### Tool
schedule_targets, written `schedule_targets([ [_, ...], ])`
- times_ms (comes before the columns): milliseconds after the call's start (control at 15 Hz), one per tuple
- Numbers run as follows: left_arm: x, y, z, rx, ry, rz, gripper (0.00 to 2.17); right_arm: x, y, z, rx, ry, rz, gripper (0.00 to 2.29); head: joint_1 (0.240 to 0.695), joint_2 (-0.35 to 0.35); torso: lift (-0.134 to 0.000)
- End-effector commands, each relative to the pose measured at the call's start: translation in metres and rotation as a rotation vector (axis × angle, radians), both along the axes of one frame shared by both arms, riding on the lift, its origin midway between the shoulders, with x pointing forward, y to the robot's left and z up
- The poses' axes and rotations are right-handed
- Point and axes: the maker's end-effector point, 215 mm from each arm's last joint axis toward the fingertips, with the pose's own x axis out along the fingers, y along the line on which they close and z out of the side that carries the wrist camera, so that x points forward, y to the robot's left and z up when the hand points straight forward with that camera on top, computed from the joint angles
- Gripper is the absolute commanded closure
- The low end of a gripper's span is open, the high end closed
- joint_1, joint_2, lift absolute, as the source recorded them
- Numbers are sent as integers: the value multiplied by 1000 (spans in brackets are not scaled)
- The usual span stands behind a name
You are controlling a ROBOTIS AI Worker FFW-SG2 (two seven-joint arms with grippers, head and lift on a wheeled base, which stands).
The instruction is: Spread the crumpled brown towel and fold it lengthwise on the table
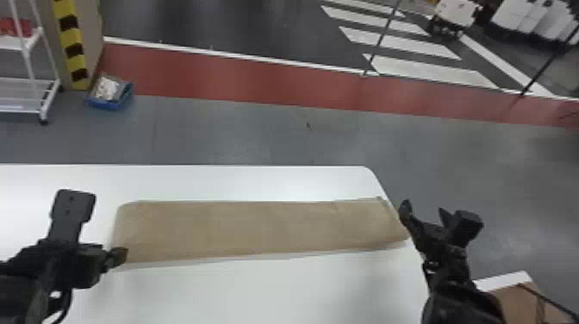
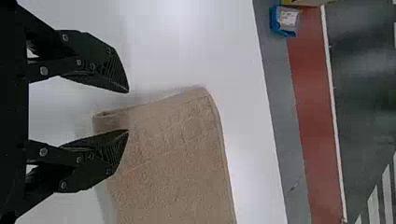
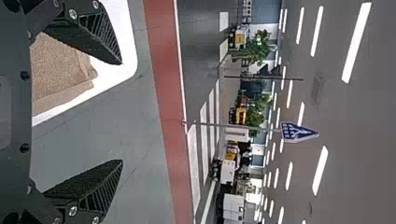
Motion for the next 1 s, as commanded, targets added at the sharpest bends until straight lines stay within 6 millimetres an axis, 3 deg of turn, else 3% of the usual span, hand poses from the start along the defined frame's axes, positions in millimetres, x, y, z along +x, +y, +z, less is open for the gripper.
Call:
schedule_targets([
  [0, -5, -4, -1, -39, 31, 10, 724, 1, 2, -1, -5, 6, 6, 151, 695, -350, 0],
  [667, 11, -3, 7, 0, 12, 0, 724, 2, 3, 1, -10, 2, 10, 154, 695, -350, 0],
  [933, 0, -7, -2, -16, 69, -11, 724, 2, 4, 1, -13, 1, 12, 154, 695, -350, 0],
])
